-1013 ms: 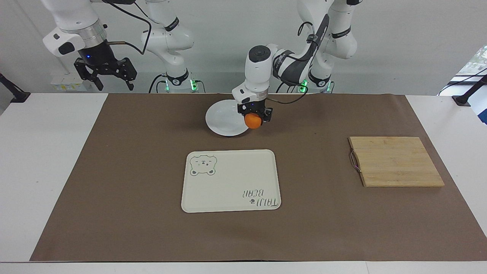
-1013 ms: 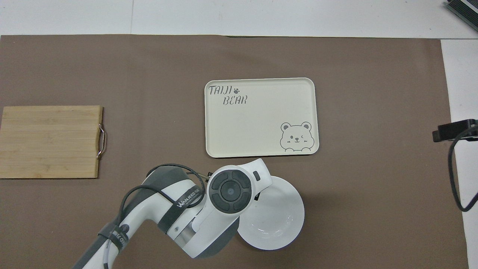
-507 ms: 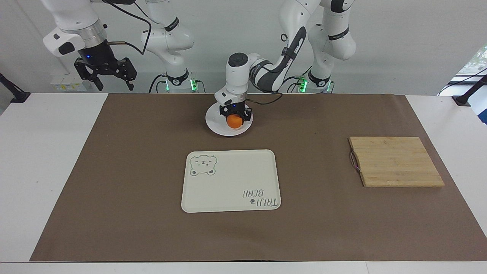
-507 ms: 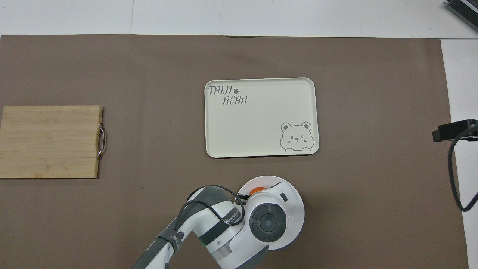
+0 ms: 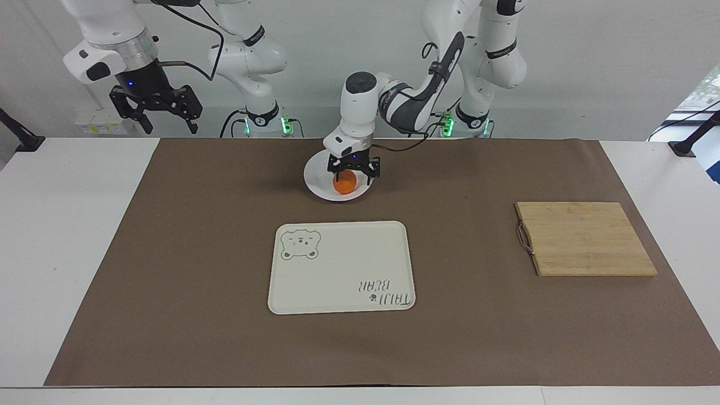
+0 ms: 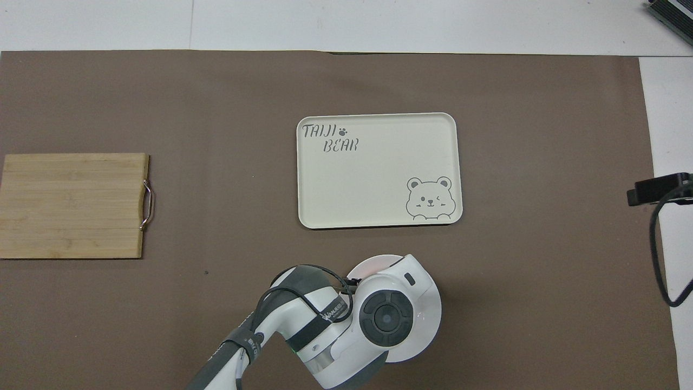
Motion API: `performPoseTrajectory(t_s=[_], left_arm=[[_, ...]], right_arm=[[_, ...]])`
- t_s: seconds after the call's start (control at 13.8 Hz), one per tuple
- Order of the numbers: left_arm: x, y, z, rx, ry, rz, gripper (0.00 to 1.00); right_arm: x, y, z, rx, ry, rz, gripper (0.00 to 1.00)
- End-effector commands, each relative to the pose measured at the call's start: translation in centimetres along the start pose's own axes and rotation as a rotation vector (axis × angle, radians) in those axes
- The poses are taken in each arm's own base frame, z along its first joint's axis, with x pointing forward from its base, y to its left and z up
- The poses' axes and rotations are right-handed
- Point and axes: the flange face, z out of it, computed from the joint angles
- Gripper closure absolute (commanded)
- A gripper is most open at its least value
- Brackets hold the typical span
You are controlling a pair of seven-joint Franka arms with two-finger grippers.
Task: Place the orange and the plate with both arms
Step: 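Release the orange onto the plate and withdraw the left gripper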
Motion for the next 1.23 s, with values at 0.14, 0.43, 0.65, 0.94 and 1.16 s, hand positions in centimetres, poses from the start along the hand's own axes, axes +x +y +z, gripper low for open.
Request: performPoseTrajectory(t_s=[0.14,0.43,0.65,0.94,1.16], left_arm=[[6.6,-7.9,-7.0,0.008,0.014,-0.158,0.0],[11.0,-17.8,-11.6,0.013,0.041,-0.093,0.0],[13.7,-25.0,-14.8,0.031,0.028,-0.059,0.0],[15.2,-33.2,-17.4,0.045,0.008,-0.063,0.0],[15.2,-38.8,-18.1,0.051,0.005,-0.151,0.0]], right_arm=[[-0.1,0.2,-0.2,0.021,-0.007,-0.009,0.0],[-0.1,0.2,-0.2,0.021,-0.007,-0.009,0.0],[-0.1,0.2,-0.2,0.021,-0.007,-0.009,0.0],[-0.1,0.2,-0.2,0.021,-0.007,-0.009,0.0],[-0.2,0.2,-0.2,0.021,-0.007,-0.009,0.0]])
